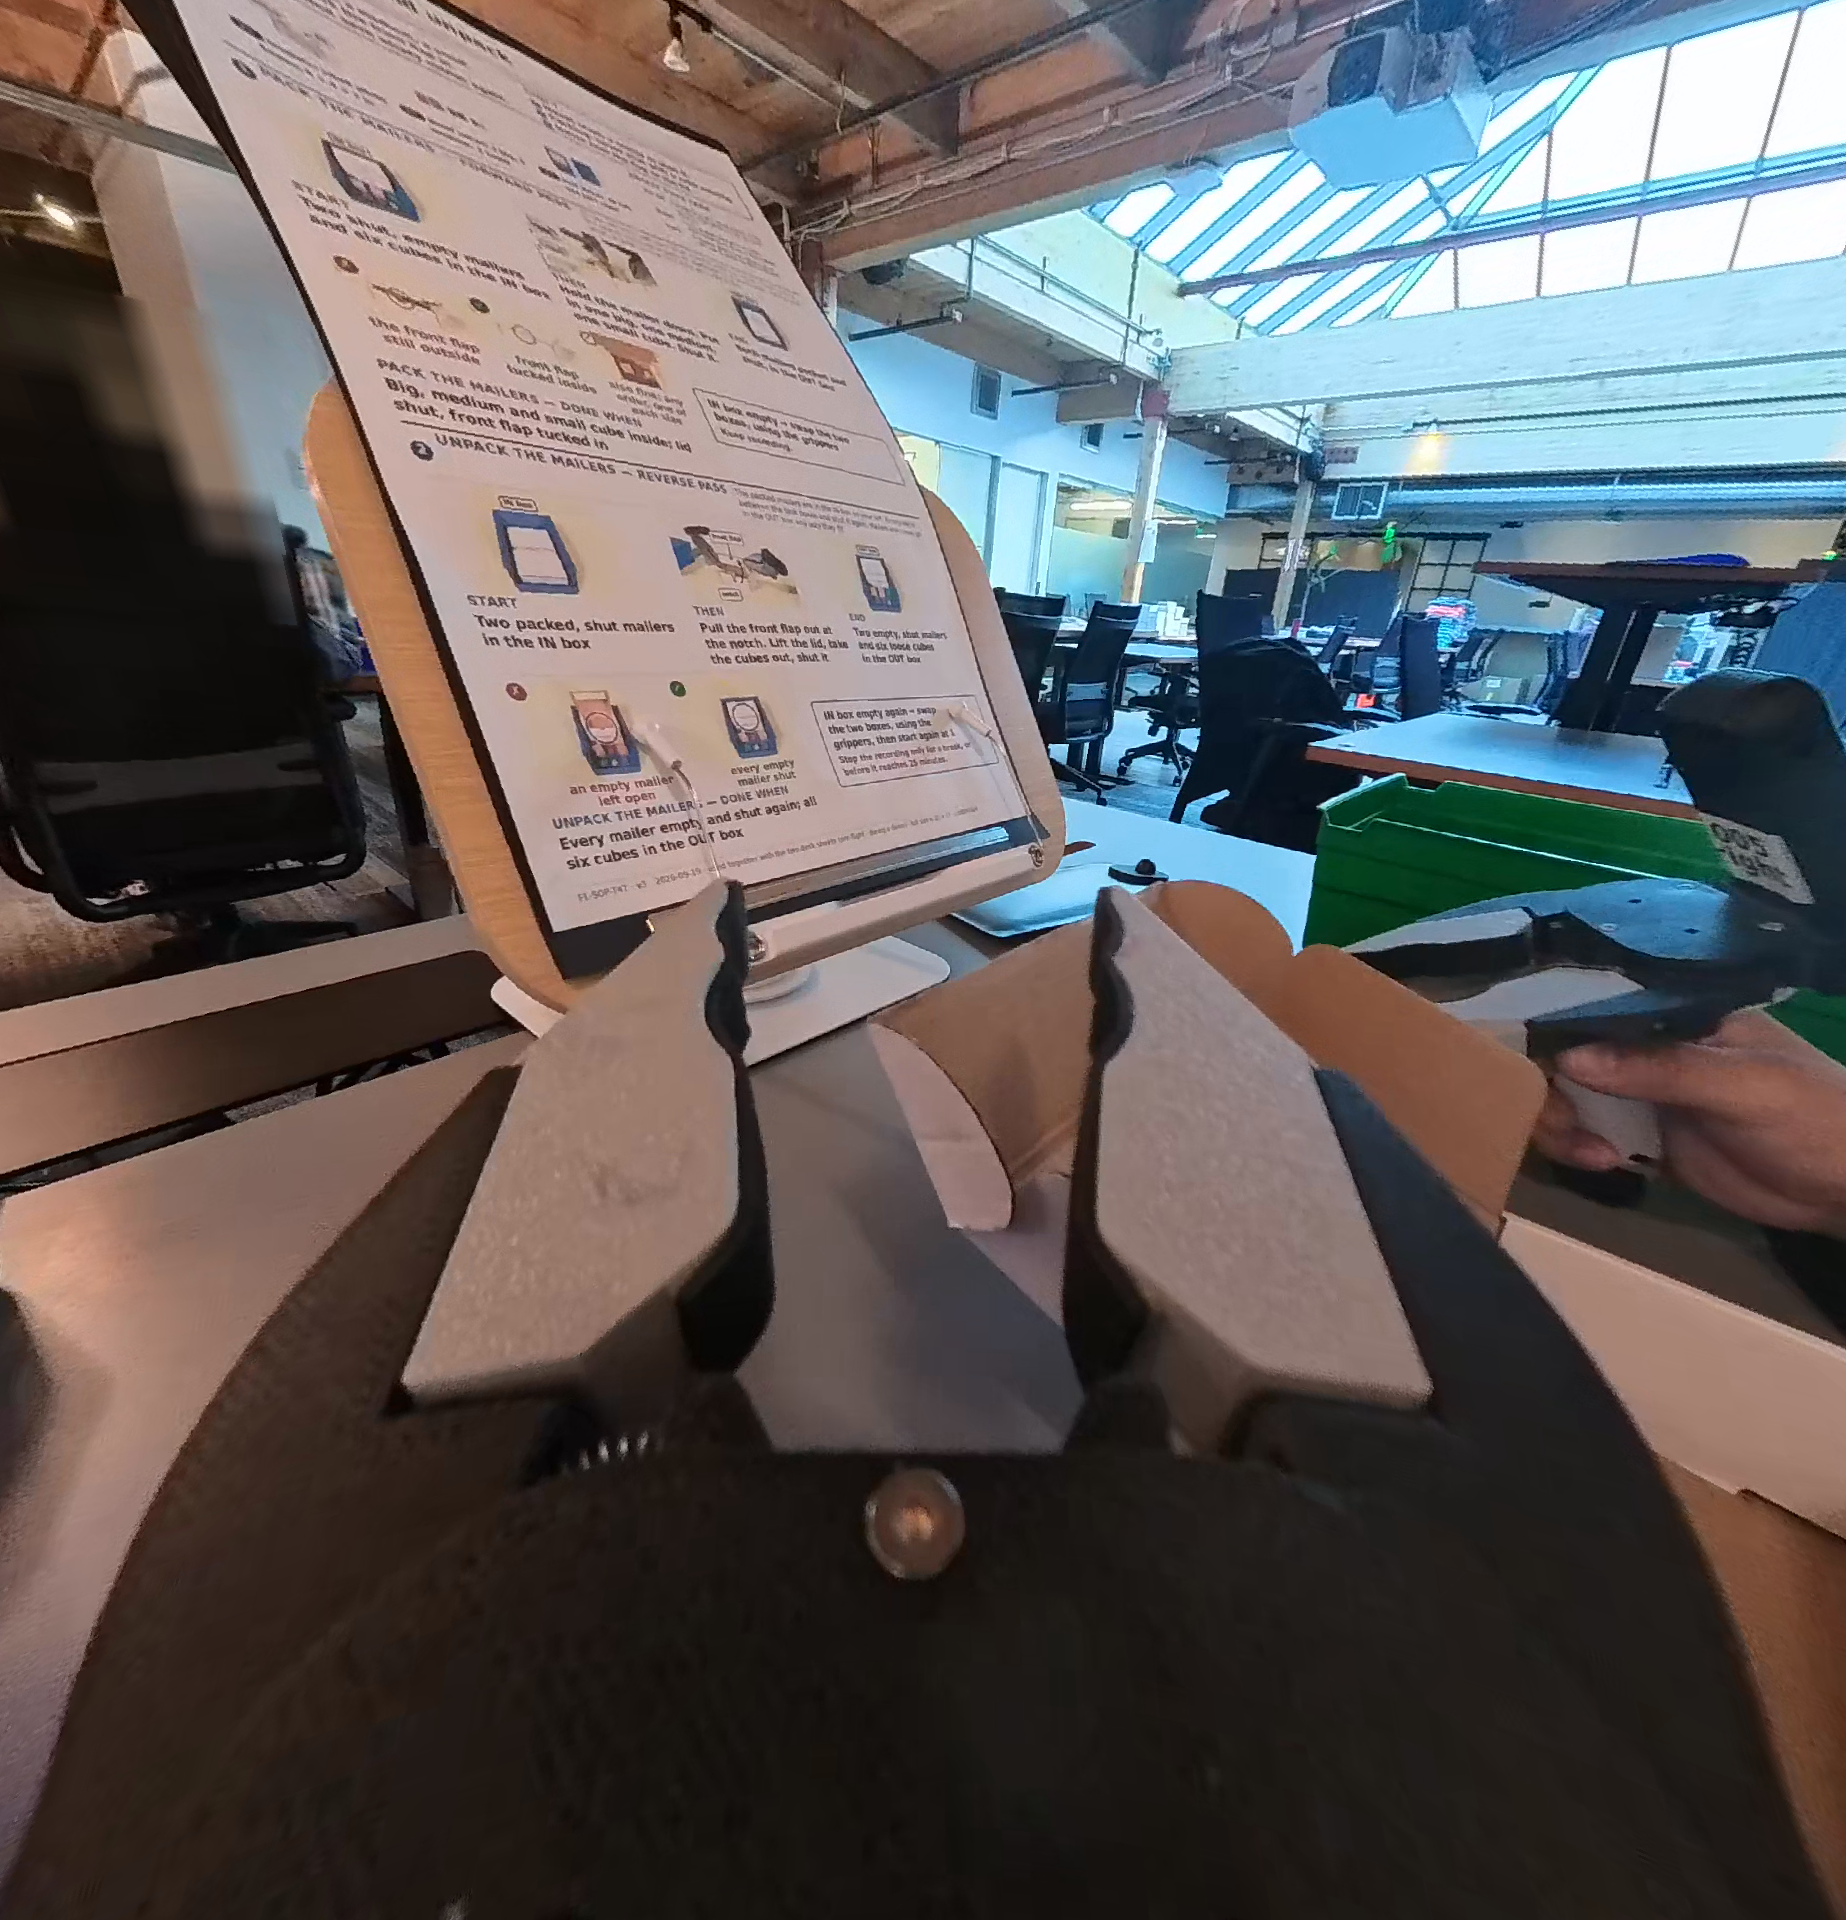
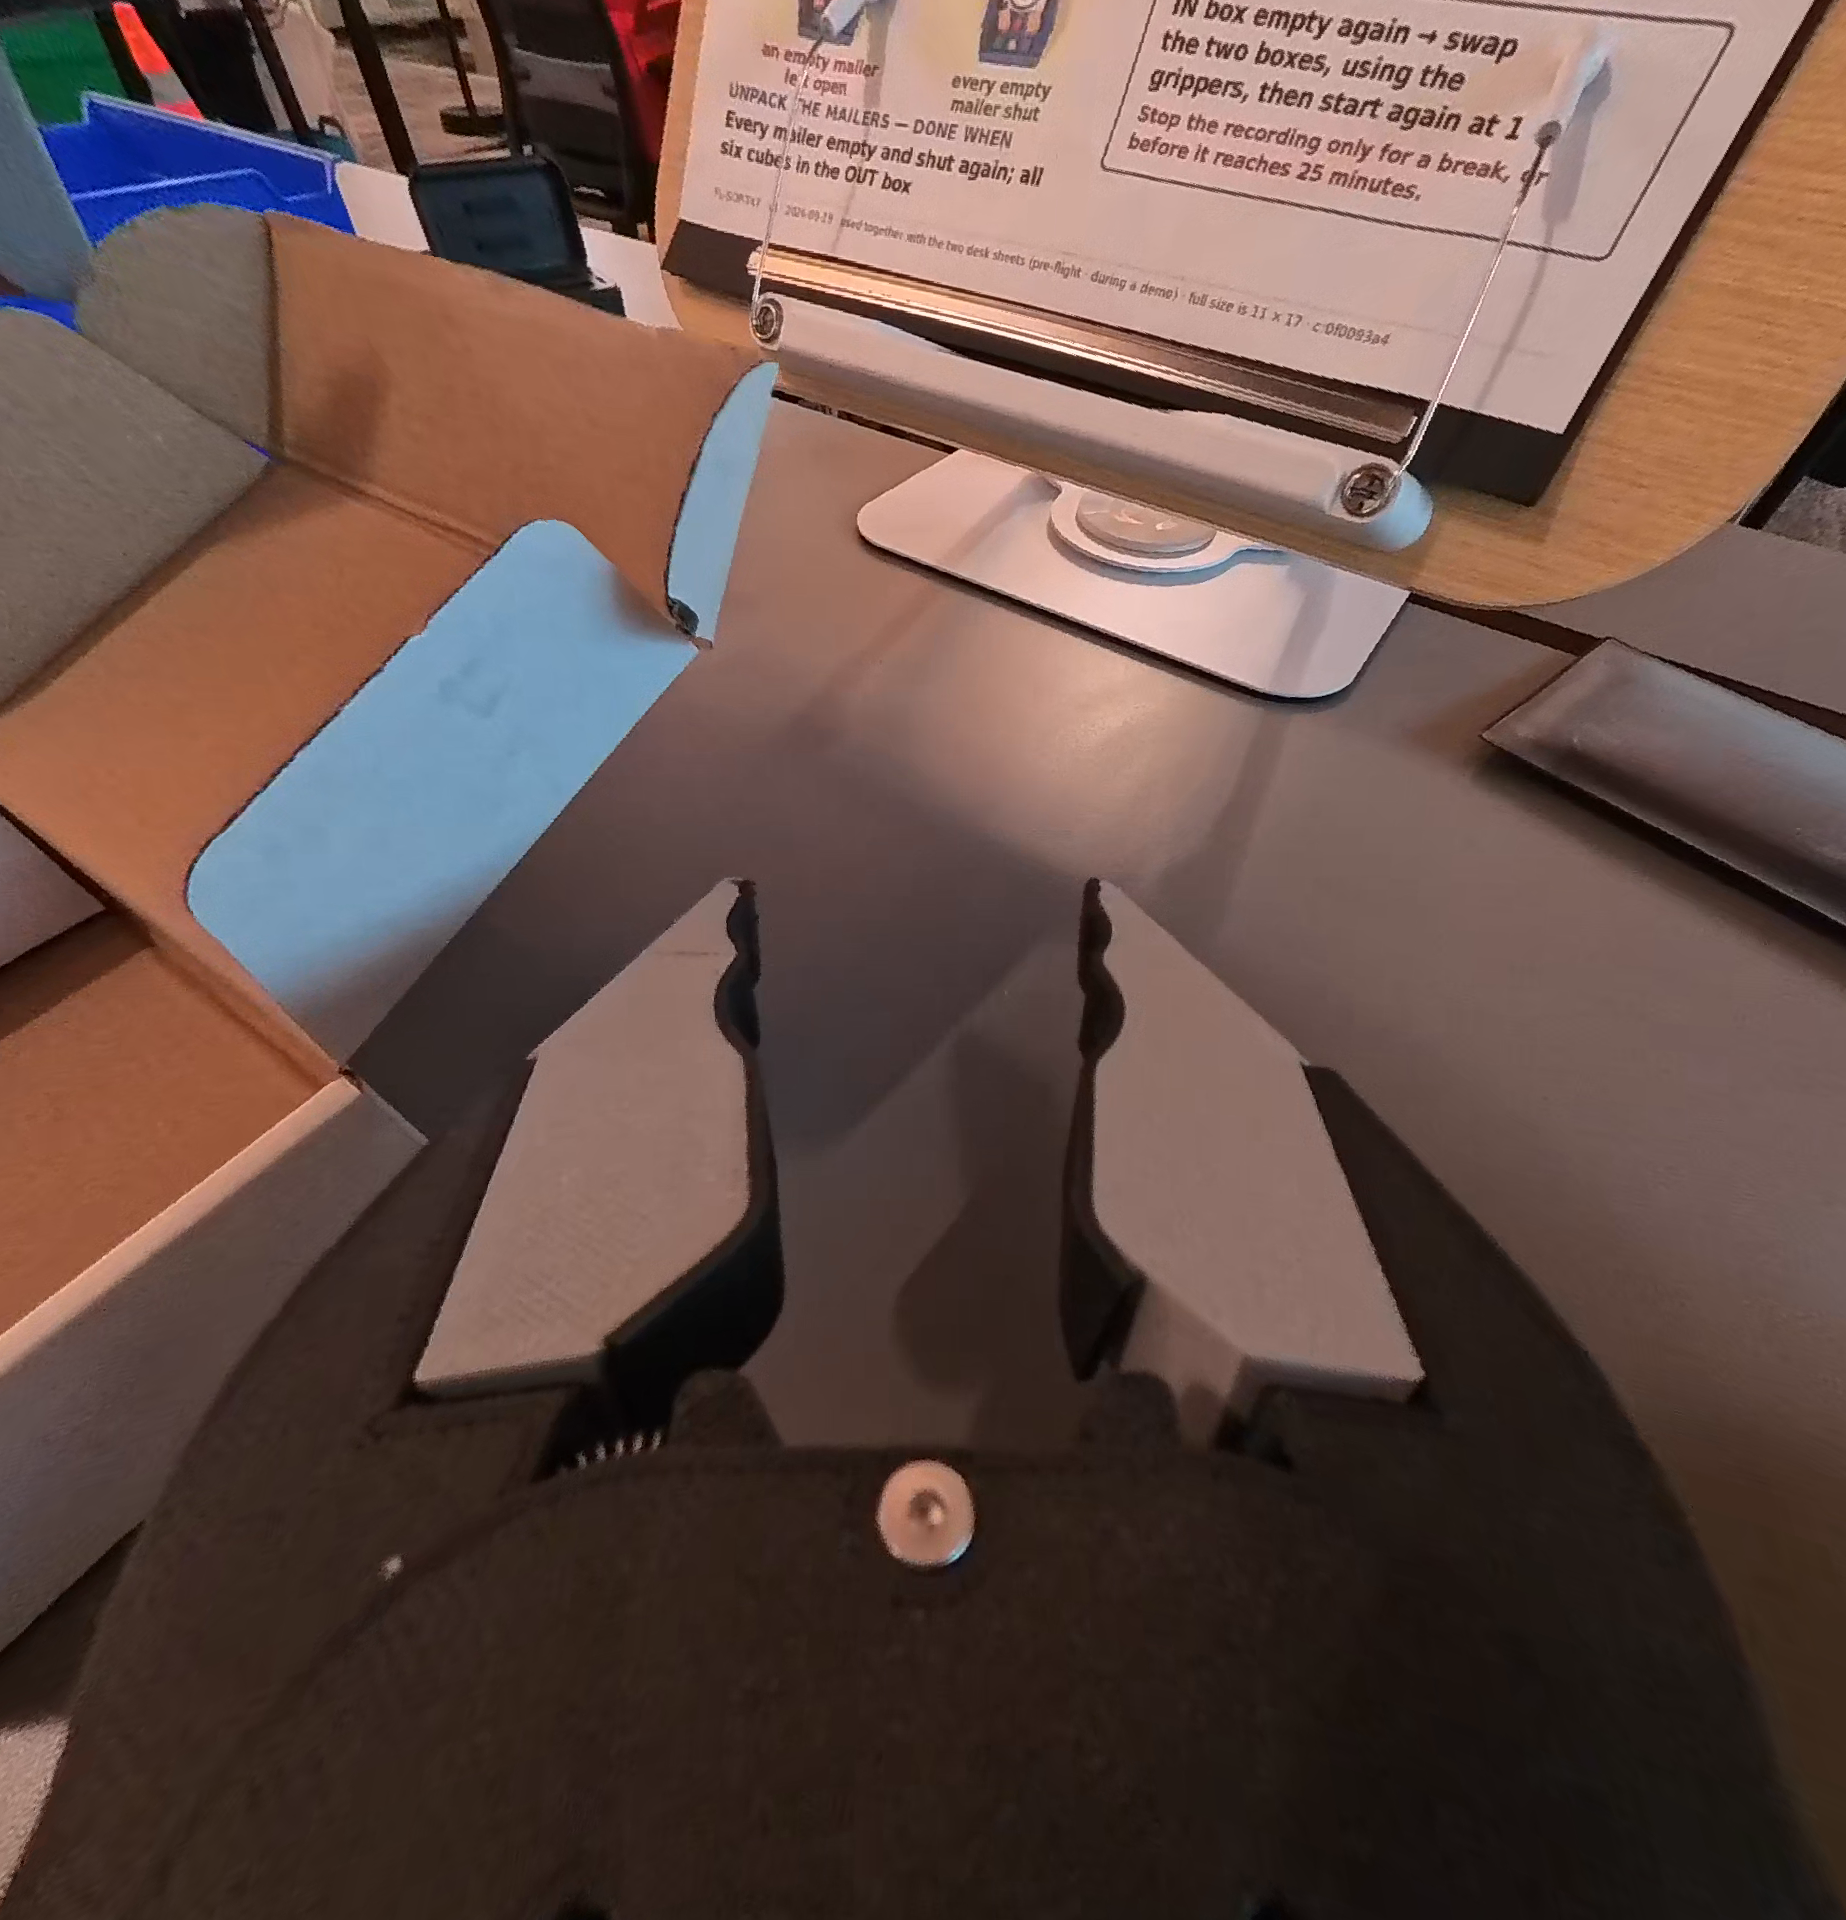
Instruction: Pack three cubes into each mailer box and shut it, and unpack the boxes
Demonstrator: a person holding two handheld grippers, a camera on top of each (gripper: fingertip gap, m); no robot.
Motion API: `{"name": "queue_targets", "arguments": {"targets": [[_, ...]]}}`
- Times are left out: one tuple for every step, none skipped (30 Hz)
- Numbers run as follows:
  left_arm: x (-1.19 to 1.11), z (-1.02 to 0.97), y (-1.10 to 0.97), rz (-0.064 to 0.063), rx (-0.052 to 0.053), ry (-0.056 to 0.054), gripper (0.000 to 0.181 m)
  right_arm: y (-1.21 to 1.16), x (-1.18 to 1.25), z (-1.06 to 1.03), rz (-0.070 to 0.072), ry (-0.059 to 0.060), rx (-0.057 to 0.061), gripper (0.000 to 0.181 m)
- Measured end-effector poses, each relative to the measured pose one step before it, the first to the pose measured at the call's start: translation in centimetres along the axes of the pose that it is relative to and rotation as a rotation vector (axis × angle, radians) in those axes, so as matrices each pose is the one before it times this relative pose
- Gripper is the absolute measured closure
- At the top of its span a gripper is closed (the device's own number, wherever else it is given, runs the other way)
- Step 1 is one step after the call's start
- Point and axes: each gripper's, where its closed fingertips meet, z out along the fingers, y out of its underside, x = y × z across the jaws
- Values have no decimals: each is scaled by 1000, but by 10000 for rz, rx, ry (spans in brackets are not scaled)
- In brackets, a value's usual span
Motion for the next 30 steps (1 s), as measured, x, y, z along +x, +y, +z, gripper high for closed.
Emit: {"name": "queue_targets", "arguments": {"targets": [[19, -17, -30, 15, 6, -4, 117, 1, 14, -8, -2, 7, 1, 121], [-4, -31, -51, 24, 12, -19, 117, -14, 14, 2, 3, 4, 3, 121], [-35, -77, -117, 48, 38, -45, 118, 1, 8, -5, 5, -1, 1, 121], [-41, -93, -172, 62, 66, -54, 119, -2, 0, 1, 2, 1, 2, 121], [-46, -96, -168, 52, 68, -47, 120, -6, -3, 0, -3, 4, 4, 122], [-36, -71, -137, 25, 49, -42, 121, 1, -5, 5, -9, 1, -2, 122], [4, -38, -61, 5, 23, -8, 121, 13, -15, 3, -12, 1, -13, 122], [28, 3, -3, -8, 3, 9, 121, 17, -5, 19, -13, 3, -12, 122], [-1, 23, 75, -14, -27, 5, 120, 2, -12, 9, -13, 3, -5, 122], [6, 53, 114, -10, -41, 3, 120, 1, -12, 2, -11, 2, -2, 122], [1, 44, 102, -13, -36, 10, 120, 1, -4, -3, -5, 1, 0, 122], [23, 33, 80, -18, -29, 14, 120, -4, 1, 2, 3, 2, 3, 122], [16, 17, 36, -12, -16, 9, 120, -12, 12, -7, 8, 3, 4, 122], [9, 8, 14, 1, -1, 1, 120, -1, 13, -2, 11, -1, 2, 122], [15, -11, -23, 1, 8, 2, 120, 1, 14, -3, 11, 0, 1, 122], [15, 2, -4, -8, 3, 7, 120, 2, 0, -1, 5, 2, -1, 122], [-2, -7, -10, -8, 5, 1, 120, -3, 10, 2, -2, 6, 2, 122], [14, -11, -16, -2, 10, 0, 120, -14, -9, -6, -6, 4, 4, 123], [5, -2, -23, -1, 8, 1, 120, 2, -5, -4, -7, 0, -1, 123], [15, -9, -30, -10, 12, 3, 120, 13, -1, 9, -4, -1, -5, 123], [24, -20, -57, -12, 22, 6, 120, 1, -8, 4, -4, 2, -3, 123], [-24, -29, -41, -11, 16, -13, 120, 1, -5, 5, -5, 3, -2, 123], [-67, -37, -56, -8, 18, -37, 120, 1, 0, -3, -4, 5, 0, 123], [-57, -23, -52, 0, 24, -31, 120, -4, 9, 2, 0, 7, 3, 123], [-70, -15, -5, -7, 0, -27, 120, 1, 14, -5, 5, 4, 1, 123], [-113, -4, 45, -17, -19, -51, 119, 2, 5, 2, 6, 0, -2, 122], [-115, -13, 25, -12, -6, -59, 118, 10, 4, 6, 7, 0, -1, 122], [-92, -18, -17, -5, 8, -48, 118, 1, 11, 5, 8, -1, -2, 122], [-85, -23, -34, -4, 12, -45, 118, 3, 2, 1, 9, -1, -3, 122], [-48, -35, -33, 2, 3, -24, 119, -2, 24, -9, 9, 4, 5, 122]]}}
